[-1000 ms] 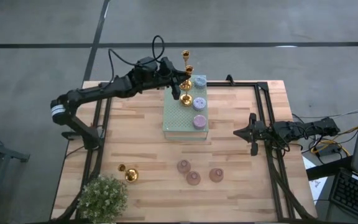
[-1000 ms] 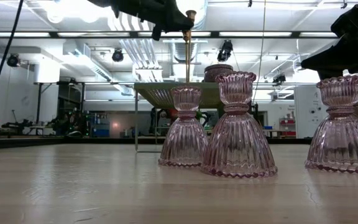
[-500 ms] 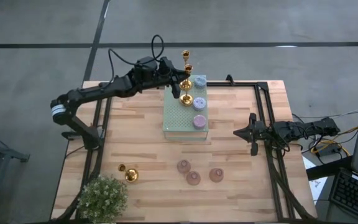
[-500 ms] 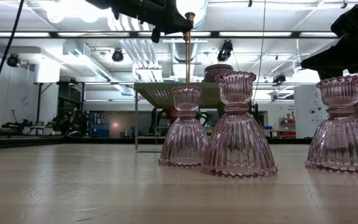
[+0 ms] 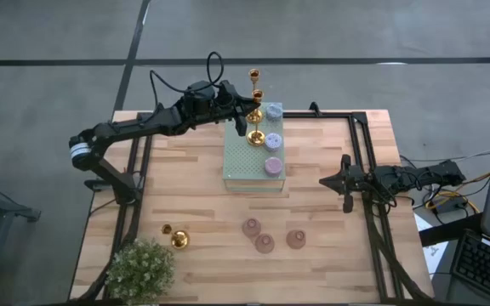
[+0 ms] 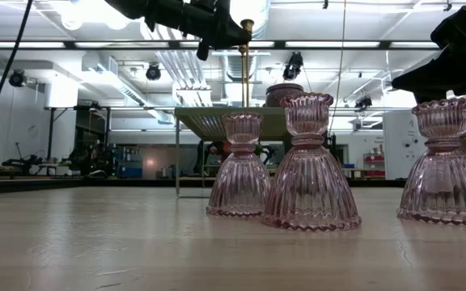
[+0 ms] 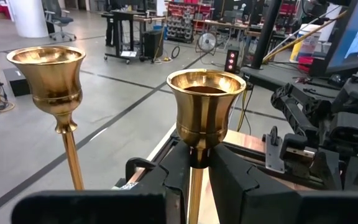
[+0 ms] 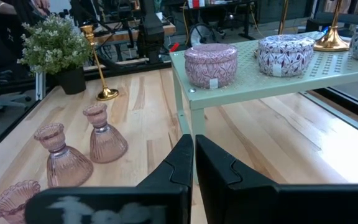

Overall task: Pick & Place candle stick holders
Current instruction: Put the bottom gold candle holder on the shelf aligned with the other gold candle holder, then put the gold candle holder on the shelf aligned with the other gold candle holders, then put the top pink glass candle holder on the shelf

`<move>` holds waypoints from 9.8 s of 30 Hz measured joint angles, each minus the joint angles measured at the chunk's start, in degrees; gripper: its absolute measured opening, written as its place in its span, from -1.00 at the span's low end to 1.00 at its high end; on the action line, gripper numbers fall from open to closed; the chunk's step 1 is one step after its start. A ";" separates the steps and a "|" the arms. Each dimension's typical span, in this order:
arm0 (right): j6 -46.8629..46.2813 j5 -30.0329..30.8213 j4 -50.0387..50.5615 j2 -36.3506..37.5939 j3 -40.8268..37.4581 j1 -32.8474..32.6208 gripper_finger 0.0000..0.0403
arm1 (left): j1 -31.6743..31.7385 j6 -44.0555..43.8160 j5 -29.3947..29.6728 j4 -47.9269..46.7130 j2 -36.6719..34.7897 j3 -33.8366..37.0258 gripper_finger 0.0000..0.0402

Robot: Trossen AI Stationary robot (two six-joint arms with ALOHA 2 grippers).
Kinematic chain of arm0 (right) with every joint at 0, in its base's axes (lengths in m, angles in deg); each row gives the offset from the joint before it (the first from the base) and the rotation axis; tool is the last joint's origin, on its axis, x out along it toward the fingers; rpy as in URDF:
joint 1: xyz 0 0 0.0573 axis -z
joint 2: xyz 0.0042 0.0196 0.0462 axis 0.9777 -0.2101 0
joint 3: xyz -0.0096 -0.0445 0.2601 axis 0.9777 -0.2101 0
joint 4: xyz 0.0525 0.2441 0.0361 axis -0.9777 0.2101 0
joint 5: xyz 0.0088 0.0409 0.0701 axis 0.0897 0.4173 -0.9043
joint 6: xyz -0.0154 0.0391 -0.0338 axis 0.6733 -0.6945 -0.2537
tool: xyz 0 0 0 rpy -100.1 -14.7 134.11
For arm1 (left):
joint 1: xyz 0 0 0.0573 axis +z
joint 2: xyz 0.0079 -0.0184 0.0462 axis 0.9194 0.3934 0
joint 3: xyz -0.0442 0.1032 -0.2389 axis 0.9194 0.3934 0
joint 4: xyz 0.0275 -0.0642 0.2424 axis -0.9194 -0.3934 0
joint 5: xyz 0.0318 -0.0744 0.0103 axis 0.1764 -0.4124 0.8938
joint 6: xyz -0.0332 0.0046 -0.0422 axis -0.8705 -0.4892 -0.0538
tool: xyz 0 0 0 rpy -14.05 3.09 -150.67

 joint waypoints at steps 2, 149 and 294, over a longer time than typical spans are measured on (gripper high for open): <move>0.00 0.00 0.00 0.00 -0.02 -0.02 -0.94 | 0.00 -0.01 0.00 -0.22 0.00 0.00 -0.76; 0.00 0.00 0.00 0.00 -0.01 0.00 -0.94 | -57.33 -17.40 3.32 -46.92 -41.77 33.00 -0.25; 0.00 0.00 0.02 0.02 0.00 -0.02 -0.94 | -11.56 7.37 -3.31 -39.18 1.49 -20.79 0.42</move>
